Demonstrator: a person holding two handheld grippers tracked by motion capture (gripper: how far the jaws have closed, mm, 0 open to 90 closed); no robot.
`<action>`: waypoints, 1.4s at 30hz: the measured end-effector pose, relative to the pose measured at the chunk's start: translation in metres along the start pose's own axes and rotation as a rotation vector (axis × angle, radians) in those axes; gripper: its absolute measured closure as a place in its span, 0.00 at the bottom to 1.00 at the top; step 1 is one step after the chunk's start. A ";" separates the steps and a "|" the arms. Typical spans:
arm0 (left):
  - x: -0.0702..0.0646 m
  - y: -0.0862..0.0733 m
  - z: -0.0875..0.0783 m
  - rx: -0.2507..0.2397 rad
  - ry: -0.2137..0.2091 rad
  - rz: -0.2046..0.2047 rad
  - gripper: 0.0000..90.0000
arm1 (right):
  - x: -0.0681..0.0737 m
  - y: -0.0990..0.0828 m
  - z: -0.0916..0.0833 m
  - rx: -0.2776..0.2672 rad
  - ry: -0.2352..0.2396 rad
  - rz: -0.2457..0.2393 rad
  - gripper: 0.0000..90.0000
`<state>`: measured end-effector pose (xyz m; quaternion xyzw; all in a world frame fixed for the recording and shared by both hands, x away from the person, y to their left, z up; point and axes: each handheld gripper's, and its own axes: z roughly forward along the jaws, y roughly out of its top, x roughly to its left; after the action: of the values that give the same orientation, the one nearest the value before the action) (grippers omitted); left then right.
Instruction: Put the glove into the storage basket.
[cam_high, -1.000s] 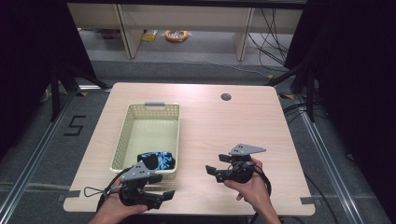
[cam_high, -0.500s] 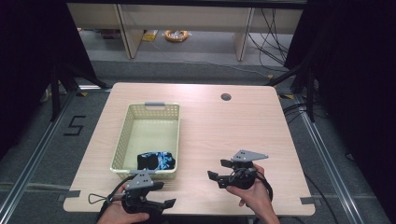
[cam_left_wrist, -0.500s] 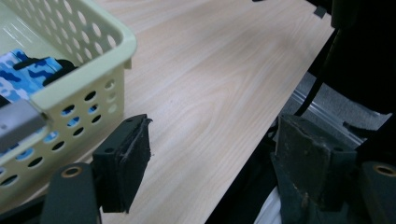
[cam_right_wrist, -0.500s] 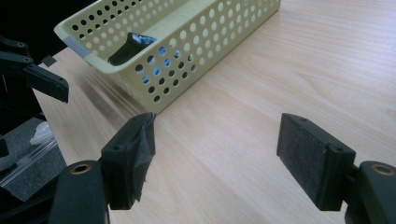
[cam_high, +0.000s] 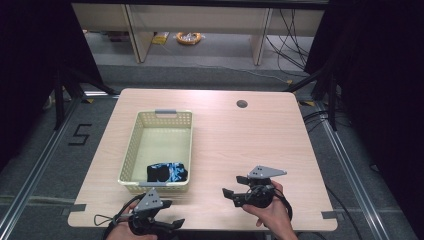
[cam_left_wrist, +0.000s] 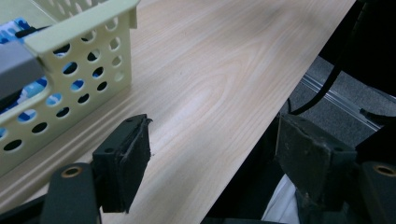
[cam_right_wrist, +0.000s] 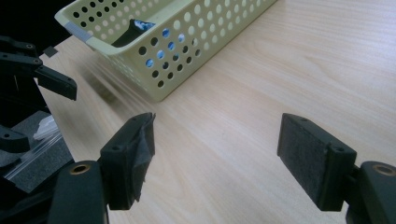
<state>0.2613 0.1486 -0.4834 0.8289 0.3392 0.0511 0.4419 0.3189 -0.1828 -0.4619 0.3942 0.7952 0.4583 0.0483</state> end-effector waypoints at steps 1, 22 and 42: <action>0.000 -0.001 0.001 -0.009 -0.002 -0.001 0.28 | -0.002 -0.001 0.000 -0.008 -0.004 -0.017 0.31; 0.009 -0.021 0.000 -0.002 0.052 0.010 0.27 | 0.007 -0.039 -0.010 0.045 -0.079 -0.035 0.23; 0.011 -0.025 0.001 0.024 0.068 0.034 0.26 | 0.006 -0.054 -0.015 0.089 -0.135 -0.075 0.21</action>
<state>0.2570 0.1645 -0.5053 0.8377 0.3405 0.0829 0.4190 0.2768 -0.2034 -0.4933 0.3960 0.8239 0.3926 0.1013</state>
